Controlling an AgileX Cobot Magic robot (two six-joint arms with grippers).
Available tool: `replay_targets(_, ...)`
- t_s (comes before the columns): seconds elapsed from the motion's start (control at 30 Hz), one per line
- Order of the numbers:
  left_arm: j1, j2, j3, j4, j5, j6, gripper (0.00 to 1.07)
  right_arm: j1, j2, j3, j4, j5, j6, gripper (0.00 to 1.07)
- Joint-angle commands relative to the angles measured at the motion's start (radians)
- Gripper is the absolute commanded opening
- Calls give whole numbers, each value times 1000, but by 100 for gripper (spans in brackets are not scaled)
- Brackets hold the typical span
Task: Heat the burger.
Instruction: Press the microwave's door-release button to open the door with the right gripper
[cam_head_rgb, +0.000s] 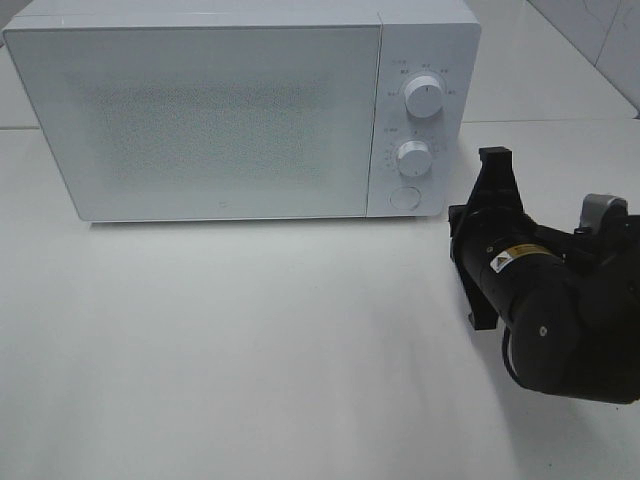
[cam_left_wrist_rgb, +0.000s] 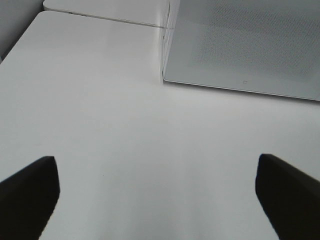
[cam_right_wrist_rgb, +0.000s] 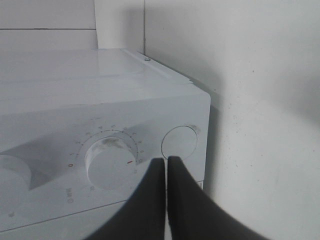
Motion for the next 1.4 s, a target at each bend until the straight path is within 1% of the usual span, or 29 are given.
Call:
replay_targets(0.03,5,-4,3,-3,-1,3,100,1,22,-37,-14,22,18,0)
replay_targets(0.2,5,-4,3,-3,-1,3,100,1,76,-118,-5,47,18,0)
replay_targets(0.23,5,-4,3,-3,-1,3,100,1,76,-118,-5,47,18,0)
replay_targets(0.27,5,-4,3,-3,-1,3,100,-5,95,-146,-3,65,17,0)
replay_targets(0.33,5,-4,3,-3,-1,3,100,-6,102,-157,-3,84,17,0)
replay_targets(0.37,5,-4,3,-3,-1,3,100,-12,118,-182,16,107,17,0)
replay_targets(0.67,5,-4,3,-3,-1,3,100,-31,166,-261,45,151,-6,0)
replay_targets(0.73,5,-4,3,-3,-1,3,100,-48,173,-287,42,154,-19,0)
replay_targets(0.9,5,-4,3,-3,-1,3,100,-70,174,-317,43,178,-59,0)
replay_targets(1.0,5,-4,3,-3,-1,3,100,-86,174,-318,43,182,-61,0)
replay_targets(1.27,5,-4,3,-3,-1,3,100,-98,182,-320,44,197,-61,0)
replay_targets(1.4,5,-4,3,-3,-1,3,100,-98,214,-350,22,203,-52,0)
